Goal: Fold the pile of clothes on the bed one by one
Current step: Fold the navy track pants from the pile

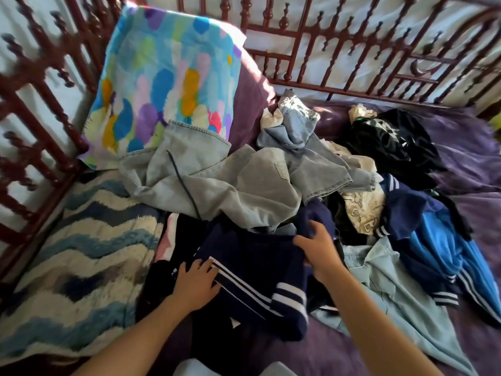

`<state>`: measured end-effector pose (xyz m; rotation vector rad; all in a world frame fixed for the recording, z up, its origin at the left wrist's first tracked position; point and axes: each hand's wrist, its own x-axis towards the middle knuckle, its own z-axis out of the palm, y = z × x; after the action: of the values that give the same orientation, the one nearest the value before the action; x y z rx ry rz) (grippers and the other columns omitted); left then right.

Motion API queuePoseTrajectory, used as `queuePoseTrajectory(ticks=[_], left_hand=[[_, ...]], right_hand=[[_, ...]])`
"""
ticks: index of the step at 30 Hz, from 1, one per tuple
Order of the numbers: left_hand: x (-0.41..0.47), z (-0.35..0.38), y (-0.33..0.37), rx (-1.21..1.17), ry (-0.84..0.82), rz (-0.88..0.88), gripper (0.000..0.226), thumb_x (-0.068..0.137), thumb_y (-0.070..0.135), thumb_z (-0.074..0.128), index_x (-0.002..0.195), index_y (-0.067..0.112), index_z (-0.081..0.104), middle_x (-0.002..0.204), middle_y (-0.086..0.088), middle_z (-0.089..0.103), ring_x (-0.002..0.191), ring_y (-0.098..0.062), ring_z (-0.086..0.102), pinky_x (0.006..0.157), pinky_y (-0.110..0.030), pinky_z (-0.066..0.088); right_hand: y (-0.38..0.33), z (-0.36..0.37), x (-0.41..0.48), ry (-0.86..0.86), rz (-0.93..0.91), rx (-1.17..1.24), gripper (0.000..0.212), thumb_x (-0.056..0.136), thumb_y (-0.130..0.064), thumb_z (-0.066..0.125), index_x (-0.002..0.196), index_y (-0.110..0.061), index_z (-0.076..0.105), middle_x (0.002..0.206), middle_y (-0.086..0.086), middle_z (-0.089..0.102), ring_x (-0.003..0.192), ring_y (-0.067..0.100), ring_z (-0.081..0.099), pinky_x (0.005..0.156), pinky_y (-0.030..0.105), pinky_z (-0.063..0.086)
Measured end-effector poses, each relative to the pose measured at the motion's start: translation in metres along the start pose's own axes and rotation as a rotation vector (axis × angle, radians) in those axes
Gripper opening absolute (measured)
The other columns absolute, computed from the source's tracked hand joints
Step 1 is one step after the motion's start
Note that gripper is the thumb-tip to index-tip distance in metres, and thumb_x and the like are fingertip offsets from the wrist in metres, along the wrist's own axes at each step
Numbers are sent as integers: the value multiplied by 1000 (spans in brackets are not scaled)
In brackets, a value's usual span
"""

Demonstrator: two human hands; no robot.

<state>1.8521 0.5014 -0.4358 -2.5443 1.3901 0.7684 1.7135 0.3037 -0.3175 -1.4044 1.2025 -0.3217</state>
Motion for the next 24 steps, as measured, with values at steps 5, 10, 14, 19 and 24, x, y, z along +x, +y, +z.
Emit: queuePoseTrajectory(ticks=[5,10,14,19,24], left_hand=[[-17,13,-13,-129,13,-24,52,96,35,40,146,26,27,155,7,17,141,-13,20,111,-37,20],[-18,7,-29,-1252,213,-416,33,96,0,41,128,-2,51,130,-21,53,118,-32,52,96,-33,38],[-25,12,-37,-1207,384,-492,35,99,13,41,129,-2,51,127,-23,55,109,-33,55,91,-38,42],[-19,-13,5,-205,665,261,48,78,37,44,105,8,72,116,-17,65,110,-35,59,87,-47,49],[-6,-13,26,305,161,499,62,67,59,64,121,30,62,130,-4,58,125,-22,51,103,-43,39]], right_hand=[[3,105,6,-324,-57,-119,68,88,0,55,144,-20,22,75,-2,45,61,9,45,44,13,42],[52,112,5,-368,-36,-470,62,94,-22,52,148,-14,23,113,9,60,106,20,54,90,23,38],[104,64,-1,-244,-168,-973,54,95,-37,45,146,-26,30,148,2,33,135,23,30,106,32,30],[140,35,-27,-428,-185,-1250,62,93,-57,37,148,-36,19,158,-1,10,145,21,8,113,38,19],[152,39,-50,-456,-368,-1465,91,44,-73,73,126,-36,57,130,8,58,119,27,56,86,48,51]])
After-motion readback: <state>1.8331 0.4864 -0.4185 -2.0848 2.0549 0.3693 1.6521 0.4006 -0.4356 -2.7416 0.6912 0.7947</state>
